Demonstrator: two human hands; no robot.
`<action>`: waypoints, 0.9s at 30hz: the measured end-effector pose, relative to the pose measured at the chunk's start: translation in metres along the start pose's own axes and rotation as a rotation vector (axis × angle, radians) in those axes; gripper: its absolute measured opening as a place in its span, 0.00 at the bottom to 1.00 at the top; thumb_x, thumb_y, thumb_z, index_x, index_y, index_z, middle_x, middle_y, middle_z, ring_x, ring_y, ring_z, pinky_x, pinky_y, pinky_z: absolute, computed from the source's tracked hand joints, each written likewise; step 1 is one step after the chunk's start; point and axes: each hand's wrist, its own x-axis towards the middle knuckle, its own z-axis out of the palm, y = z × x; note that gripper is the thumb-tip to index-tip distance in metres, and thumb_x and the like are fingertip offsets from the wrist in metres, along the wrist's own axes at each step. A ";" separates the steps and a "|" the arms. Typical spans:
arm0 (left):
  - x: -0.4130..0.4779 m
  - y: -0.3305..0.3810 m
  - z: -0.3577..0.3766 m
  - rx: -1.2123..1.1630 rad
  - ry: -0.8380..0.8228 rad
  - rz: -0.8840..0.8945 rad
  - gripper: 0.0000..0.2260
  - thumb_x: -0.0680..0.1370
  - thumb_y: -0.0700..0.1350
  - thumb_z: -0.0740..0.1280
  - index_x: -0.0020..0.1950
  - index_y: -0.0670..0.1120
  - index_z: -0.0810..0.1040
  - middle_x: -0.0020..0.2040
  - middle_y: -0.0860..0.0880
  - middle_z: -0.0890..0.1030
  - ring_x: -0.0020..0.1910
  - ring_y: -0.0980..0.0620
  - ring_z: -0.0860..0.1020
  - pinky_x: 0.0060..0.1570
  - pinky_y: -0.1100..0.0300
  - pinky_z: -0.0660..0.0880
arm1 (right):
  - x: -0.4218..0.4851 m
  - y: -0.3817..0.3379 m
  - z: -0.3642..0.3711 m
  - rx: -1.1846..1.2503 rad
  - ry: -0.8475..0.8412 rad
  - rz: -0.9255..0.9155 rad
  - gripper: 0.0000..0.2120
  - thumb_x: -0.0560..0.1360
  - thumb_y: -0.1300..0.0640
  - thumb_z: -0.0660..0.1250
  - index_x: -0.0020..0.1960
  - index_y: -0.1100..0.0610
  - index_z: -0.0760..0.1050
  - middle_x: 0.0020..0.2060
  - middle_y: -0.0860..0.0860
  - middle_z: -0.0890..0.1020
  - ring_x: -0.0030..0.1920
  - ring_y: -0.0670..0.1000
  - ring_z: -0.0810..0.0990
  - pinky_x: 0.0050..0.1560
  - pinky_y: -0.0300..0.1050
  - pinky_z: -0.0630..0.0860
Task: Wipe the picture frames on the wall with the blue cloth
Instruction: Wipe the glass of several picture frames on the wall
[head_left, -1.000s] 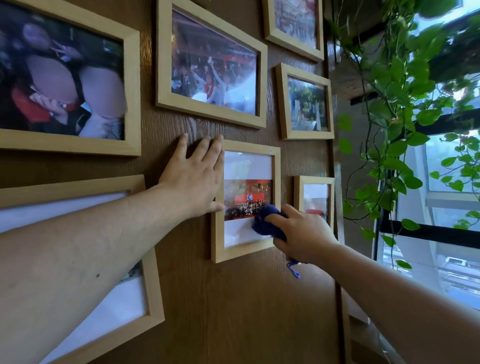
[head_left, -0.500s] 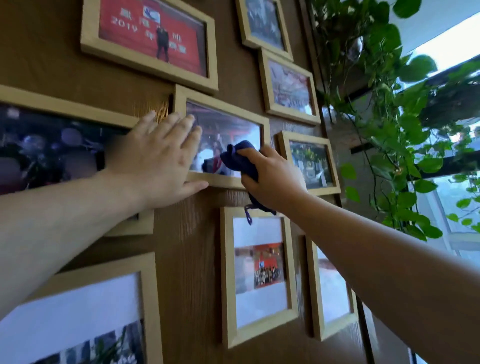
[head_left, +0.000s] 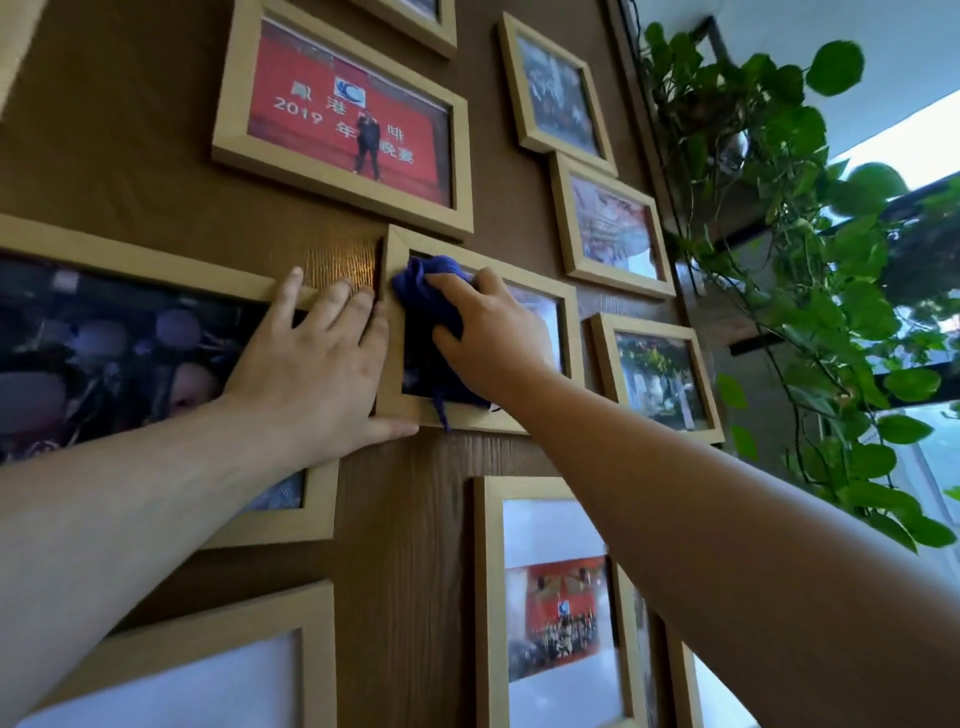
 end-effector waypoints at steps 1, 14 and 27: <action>0.000 0.000 0.001 -0.018 0.013 0.001 0.49 0.68 0.76 0.48 0.77 0.43 0.48 0.79 0.42 0.54 0.77 0.43 0.50 0.74 0.37 0.46 | -0.001 0.006 0.000 -0.016 0.002 -0.002 0.23 0.76 0.48 0.61 0.70 0.45 0.61 0.59 0.53 0.71 0.47 0.52 0.74 0.35 0.43 0.69; 0.003 0.003 0.005 -0.094 0.065 0.016 0.47 0.69 0.75 0.53 0.77 0.46 0.48 0.78 0.43 0.56 0.77 0.43 0.50 0.73 0.33 0.45 | -0.023 0.075 -0.007 -0.229 -0.066 0.365 0.20 0.76 0.48 0.60 0.66 0.48 0.64 0.56 0.57 0.72 0.43 0.58 0.74 0.36 0.49 0.70; 0.003 0.005 0.004 -0.074 0.078 0.023 0.47 0.69 0.74 0.54 0.77 0.43 0.50 0.77 0.42 0.60 0.77 0.43 0.53 0.72 0.33 0.46 | -0.054 0.061 -0.013 -0.256 -0.175 0.009 0.24 0.75 0.45 0.61 0.70 0.44 0.61 0.57 0.51 0.72 0.42 0.50 0.71 0.37 0.44 0.68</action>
